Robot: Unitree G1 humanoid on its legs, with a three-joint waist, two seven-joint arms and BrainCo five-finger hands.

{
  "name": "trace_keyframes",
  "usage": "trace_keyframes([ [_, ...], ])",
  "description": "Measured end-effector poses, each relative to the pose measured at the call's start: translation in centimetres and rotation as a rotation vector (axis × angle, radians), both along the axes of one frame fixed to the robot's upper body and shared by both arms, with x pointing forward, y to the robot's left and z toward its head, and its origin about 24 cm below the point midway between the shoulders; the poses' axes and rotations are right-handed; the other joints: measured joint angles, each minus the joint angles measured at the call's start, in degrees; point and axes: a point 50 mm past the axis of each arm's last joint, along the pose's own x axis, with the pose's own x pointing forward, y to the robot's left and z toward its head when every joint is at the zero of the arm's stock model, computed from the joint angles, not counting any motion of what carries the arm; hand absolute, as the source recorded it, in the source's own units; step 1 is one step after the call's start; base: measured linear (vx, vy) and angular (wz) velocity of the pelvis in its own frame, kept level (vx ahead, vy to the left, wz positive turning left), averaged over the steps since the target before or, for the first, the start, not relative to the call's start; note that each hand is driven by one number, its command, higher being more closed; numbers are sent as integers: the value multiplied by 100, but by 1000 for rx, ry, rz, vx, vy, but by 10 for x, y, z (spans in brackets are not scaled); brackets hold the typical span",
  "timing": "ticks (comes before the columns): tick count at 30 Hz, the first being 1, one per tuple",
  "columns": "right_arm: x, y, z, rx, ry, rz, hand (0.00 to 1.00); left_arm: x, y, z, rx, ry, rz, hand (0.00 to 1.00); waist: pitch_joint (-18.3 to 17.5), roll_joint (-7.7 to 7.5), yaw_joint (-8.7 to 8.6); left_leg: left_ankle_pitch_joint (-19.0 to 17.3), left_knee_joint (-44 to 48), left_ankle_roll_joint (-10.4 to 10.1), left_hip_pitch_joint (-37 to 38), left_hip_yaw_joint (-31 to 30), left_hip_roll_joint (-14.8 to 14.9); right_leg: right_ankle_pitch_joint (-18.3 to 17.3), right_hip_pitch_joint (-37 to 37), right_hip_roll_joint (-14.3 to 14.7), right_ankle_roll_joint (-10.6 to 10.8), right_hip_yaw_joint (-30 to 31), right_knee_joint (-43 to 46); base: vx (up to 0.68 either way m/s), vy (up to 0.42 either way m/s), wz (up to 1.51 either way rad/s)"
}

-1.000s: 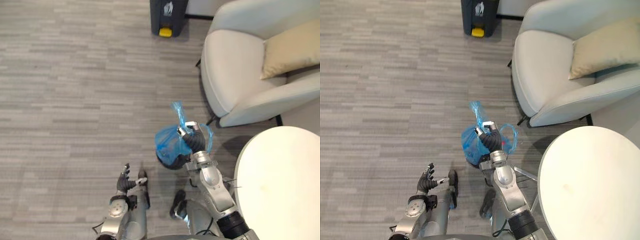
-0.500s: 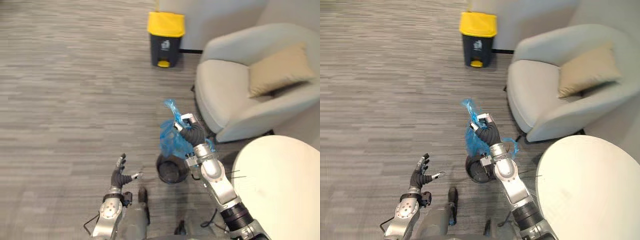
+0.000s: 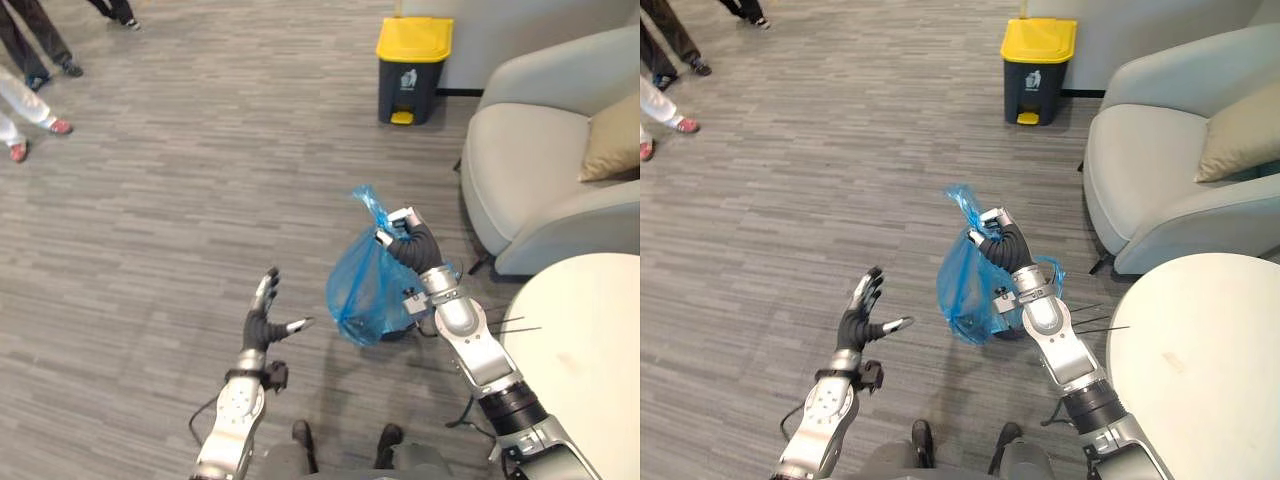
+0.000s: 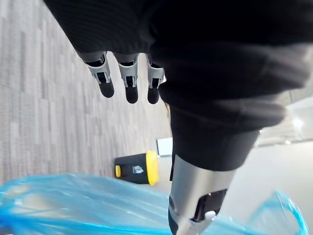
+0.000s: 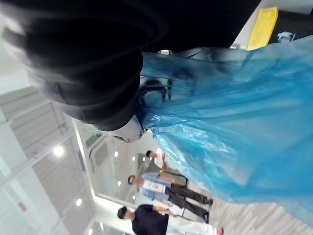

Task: Gather rubbish on tea table into small bin, then transfer packed bag to large trash can.

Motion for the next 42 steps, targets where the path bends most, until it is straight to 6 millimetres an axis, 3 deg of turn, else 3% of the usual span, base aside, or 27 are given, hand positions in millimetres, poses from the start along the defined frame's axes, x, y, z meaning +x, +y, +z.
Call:
trace_keyframes([
  [3,-8,23,5,21,-15,109,100,2,-5,-1,98,-12,-58,0,-111,-191,-20,52,-38,70,85,28,-128,221,143,-67,110,85,-245,-71,124,-4],
  [10,-31,71,32,118,-79,409,100,8,-18,-19,188,60,-141,0,-268,-265,-28,125,-145,243,253,253,-249,629,309,-63,172,371,-682,-68,70,-18],
  [16,-38,87,34,140,-52,531,100,10,-34,-23,225,64,-199,0,-425,-280,-46,213,-281,249,255,354,-232,878,341,51,154,484,-1037,-44,2,-12],
  [26,-40,98,32,126,-11,594,100,6,-36,-37,300,116,-227,0,-575,-296,-74,250,-279,192,274,384,-163,1085,506,236,28,531,-1417,7,-4,-2],
  [34,-43,139,35,64,2,725,100,12,-61,-27,264,72,-251,0,-580,-305,4,308,-279,98,269,376,-18,1159,566,411,-71,565,-1563,-1,-3,-1],
  [35,-46,146,34,59,11,748,100,16,-65,-24,259,61,-246,100,-584,-312,5,319,-279,81,269,361,5,1157,571,422,-73,565,-1563,6,-5,4],
  [42,-52,154,28,92,81,800,100,32,-68,-20,282,51,-188,100,-590,-321,-5,342,-267,43,244,343,100,1142,556,507,-95,567,-1565,0,1,0],
])
